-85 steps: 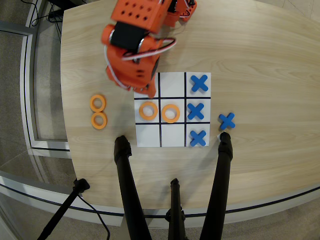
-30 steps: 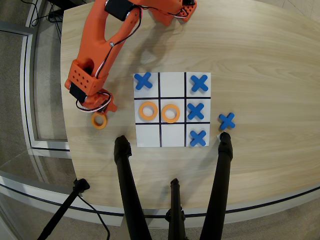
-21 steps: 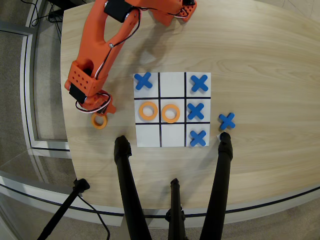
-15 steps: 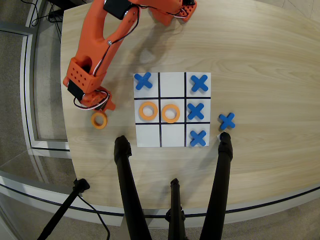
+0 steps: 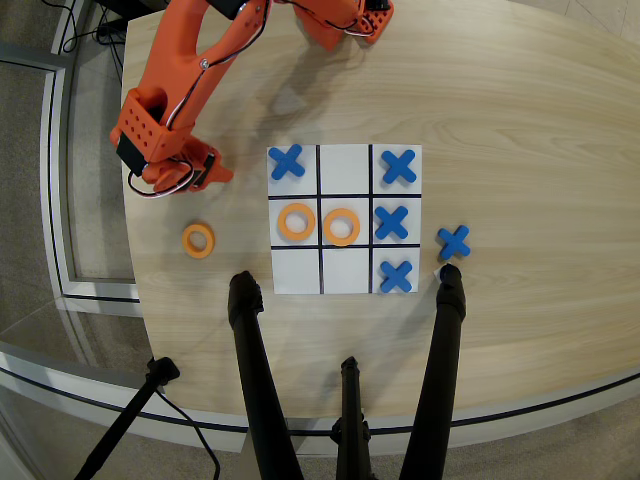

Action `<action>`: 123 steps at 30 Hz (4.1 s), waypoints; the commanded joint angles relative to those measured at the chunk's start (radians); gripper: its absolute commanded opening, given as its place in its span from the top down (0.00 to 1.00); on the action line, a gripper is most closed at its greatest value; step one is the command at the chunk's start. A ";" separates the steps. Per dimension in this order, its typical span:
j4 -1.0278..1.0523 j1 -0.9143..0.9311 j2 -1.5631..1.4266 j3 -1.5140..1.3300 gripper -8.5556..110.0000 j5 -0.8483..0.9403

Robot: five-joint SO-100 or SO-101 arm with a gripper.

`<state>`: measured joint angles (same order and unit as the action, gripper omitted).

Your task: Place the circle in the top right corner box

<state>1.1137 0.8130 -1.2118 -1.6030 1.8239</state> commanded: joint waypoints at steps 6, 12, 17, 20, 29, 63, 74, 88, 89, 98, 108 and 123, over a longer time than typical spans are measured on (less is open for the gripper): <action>-0.023 -0.011 -0.041 -0.064 0.93 -0.057; -0.012 -0.104 -0.258 -0.169 0.93 -0.114; -0.015 -0.270 -0.486 -0.187 0.93 -0.210; -0.017 -0.385 -0.603 -0.210 0.93 -0.216; -0.267 -0.727 -0.709 -0.471 0.93 -0.350; -0.318 -0.666 0.109 0.256 0.93 -0.488; -0.311 -0.680 0.123 0.250 0.93 -0.505; -0.308 -0.686 0.156 0.273 0.93 -0.522; -0.307 -0.686 0.158 0.278 0.93 -0.522; -0.290 -0.678 0.187 0.325 0.90 -0.525; -0.249 -0.666 0.160 0.354 0.87 -0.522; 0.103 -0.709 -0.884 -0.400 0.85 -0.377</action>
<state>1.2149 0.1335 -1.7227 -1.6889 1.4067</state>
